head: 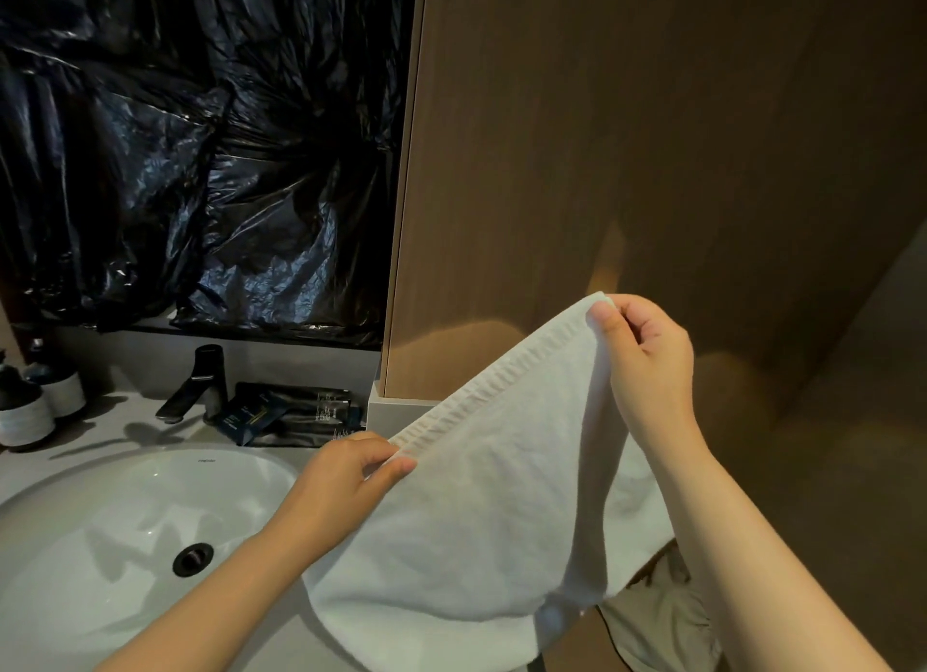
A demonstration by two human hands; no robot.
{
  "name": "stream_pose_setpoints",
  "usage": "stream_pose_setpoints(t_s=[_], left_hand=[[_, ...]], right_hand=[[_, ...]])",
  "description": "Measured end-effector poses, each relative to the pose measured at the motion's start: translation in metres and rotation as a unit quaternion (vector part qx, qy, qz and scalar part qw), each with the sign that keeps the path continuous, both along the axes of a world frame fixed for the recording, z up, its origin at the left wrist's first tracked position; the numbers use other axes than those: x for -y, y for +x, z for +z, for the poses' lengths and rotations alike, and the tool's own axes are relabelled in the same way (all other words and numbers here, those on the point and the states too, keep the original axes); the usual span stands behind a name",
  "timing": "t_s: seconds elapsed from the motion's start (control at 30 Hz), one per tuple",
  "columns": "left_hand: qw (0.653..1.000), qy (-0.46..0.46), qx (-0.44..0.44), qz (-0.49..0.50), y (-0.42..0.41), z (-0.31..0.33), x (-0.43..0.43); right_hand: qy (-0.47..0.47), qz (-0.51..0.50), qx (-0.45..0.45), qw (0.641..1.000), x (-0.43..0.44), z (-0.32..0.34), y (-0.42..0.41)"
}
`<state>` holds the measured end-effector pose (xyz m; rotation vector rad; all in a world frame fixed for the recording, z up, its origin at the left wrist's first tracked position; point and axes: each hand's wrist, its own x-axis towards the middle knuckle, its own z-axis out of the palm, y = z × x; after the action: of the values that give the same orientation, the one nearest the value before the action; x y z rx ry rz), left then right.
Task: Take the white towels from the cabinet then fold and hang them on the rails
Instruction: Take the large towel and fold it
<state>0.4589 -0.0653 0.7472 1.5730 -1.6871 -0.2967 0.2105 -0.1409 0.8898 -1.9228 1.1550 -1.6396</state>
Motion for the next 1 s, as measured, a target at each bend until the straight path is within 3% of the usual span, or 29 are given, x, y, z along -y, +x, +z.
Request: stream_pose_setpoints(t_s=[0.27,0.57,0.8,1.0], left_hand=[[0.997,0.017,0.051,0.056,0.004,-0.004,0.005],[0.994,-0.041,0.059,0.079,0.014,0.020,0.010],[0.994,0.079,0.072,0.030,0.026,-0.036,0.012],[0.980,0.132,0.134,0.057,0.036,-0.086,0.012]], right_hand=[[-0.015,-0.057,0.019,0.998,0.016,0.017,-0.008],[0.008,-0.106,0.046,0.993,0.029,-0.006,-0.024],[0.049,-0.097,0.026,0.994,0.034,-0.035,-0.021],[0.077,-0.122,0.016,0.989,0.039,-0.065,-0.022]])
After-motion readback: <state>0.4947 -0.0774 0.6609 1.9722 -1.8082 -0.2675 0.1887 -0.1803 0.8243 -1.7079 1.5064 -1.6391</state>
